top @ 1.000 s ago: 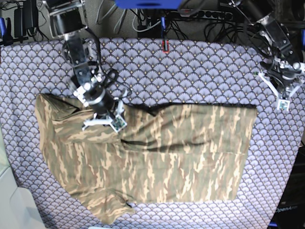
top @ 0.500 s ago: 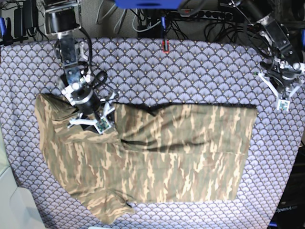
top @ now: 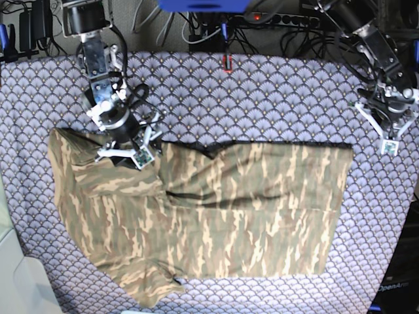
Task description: Fold the T-shirt properly
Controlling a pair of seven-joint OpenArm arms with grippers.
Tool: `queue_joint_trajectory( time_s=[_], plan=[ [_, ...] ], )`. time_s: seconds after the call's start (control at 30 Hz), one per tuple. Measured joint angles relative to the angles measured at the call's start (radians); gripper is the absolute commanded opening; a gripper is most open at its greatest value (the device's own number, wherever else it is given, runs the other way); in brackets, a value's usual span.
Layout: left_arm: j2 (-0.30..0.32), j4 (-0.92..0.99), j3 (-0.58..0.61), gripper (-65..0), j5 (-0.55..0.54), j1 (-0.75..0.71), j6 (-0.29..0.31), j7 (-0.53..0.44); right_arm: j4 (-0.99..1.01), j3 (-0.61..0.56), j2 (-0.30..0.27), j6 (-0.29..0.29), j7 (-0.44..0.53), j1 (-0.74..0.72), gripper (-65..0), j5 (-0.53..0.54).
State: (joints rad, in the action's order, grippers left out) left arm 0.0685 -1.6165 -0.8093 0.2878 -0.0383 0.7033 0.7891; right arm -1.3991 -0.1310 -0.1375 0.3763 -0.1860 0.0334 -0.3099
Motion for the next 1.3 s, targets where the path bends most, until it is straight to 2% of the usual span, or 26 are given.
queue_joint_trajectory(
  time_s=[0.27,0.57,0.73,1.0,1.13,1.3],
  plan=[
    [0.000,0.000,-0.002,-65.0,0.000,0.000,0.000,0.000,0.068,0.000,-0.011,-0.006,0.097,-0.003,-30.4,0.003],
    [-0.001,0.000,-0.003,-65.0,0.000,0.000,0.000,0.000,0.073,0.059,-0.044,-0.006,0.082,-0.029,-31.2,-0.001],
    [-0.029,0.001,-0.003,-65.0,0.000,0.000,0.000,0.004,0.073,0.059,-0.057,-0.003,0.082,-0.029,-41.8,0.000],
    [-0.026,0.001,-0.003,-65.0,0.000,0.000,0.000,0.003,0.074,0.058,-0.059,-0.003,0.082,-0.028,-63.0,0.000],
    [-0.024,0.001,-0.005,-65.0,0.000,-0.002,0.000,0.002,0.083,0.054,-0.063,0.001,0.079,-0.059,-65.0,-0.001],
    [-0.021,0.001,-0.007,-65.0,0.001,-0.011,0.000,-0.001,0.175,-0.037,-0.138,0.021,0.086,-0.183,-65.0,0.001]
  ],
)
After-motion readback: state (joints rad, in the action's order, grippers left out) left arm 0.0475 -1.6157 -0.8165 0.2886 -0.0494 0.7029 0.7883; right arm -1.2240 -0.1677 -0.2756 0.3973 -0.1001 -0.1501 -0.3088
